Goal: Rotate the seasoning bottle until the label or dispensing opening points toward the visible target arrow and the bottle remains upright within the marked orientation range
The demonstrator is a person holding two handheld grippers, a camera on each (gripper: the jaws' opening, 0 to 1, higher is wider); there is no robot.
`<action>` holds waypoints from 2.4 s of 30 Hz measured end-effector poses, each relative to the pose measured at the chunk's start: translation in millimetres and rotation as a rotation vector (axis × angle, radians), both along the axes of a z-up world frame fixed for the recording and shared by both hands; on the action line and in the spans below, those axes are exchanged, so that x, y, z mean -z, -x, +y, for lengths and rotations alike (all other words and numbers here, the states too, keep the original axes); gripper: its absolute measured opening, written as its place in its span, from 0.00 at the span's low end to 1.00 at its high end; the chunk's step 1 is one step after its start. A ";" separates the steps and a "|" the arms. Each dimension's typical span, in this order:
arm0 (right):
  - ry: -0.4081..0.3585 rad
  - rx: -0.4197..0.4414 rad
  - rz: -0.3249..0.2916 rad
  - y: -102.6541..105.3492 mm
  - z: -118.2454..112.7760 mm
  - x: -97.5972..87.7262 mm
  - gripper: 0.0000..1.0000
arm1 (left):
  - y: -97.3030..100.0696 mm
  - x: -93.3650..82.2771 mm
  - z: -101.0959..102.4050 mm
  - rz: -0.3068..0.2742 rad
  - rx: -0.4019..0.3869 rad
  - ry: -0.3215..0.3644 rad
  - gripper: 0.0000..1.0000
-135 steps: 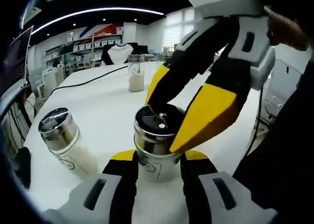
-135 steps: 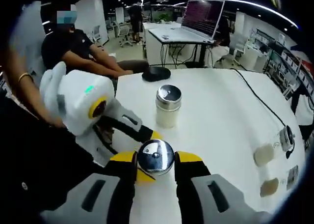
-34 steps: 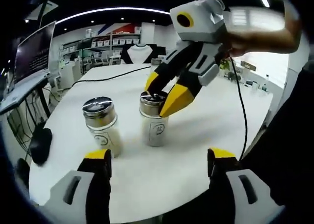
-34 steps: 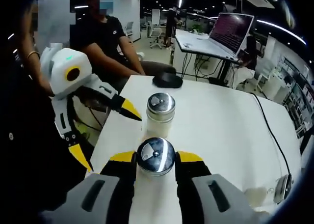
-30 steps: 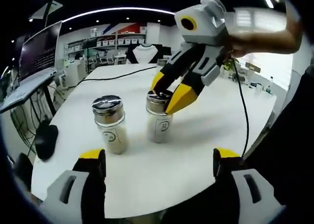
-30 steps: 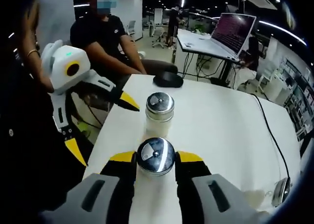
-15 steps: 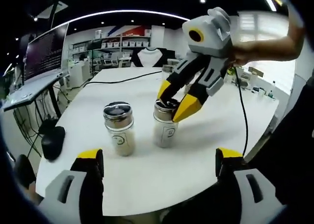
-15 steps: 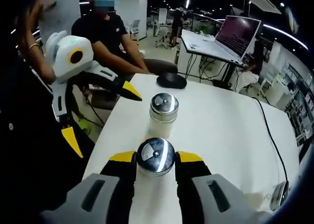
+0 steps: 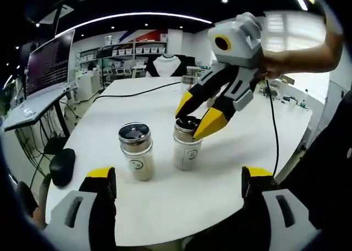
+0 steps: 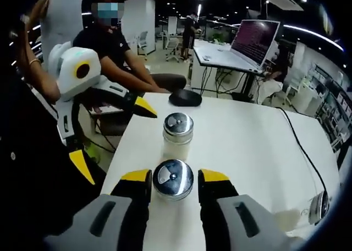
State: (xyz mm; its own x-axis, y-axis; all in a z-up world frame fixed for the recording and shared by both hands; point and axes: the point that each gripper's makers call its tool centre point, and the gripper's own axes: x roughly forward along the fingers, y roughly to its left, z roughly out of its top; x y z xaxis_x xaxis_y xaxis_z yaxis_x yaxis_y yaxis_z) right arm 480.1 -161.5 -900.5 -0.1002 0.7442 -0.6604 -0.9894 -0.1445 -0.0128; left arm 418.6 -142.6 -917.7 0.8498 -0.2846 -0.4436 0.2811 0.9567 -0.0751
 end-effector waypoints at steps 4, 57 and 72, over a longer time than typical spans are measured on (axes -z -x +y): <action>-0.017 0.049 0.024 -10.8 -6.5 -6.2 0.37 | -2.0 -3.0 -0.1 -0.008 0.005 0.003 1.00; 0.103 0.506 -0.104 -249.7 -82.2 -8.2 0.40 | 3.4 -33.6 -7.7 -0.057 -0.027 0.019 1.00; 0.079 0.517 -0.136 -249.5 -82.3 -10.2 0.38 | -2.4 -29.9 -9.2 -0.052 0.004 0.019 0.99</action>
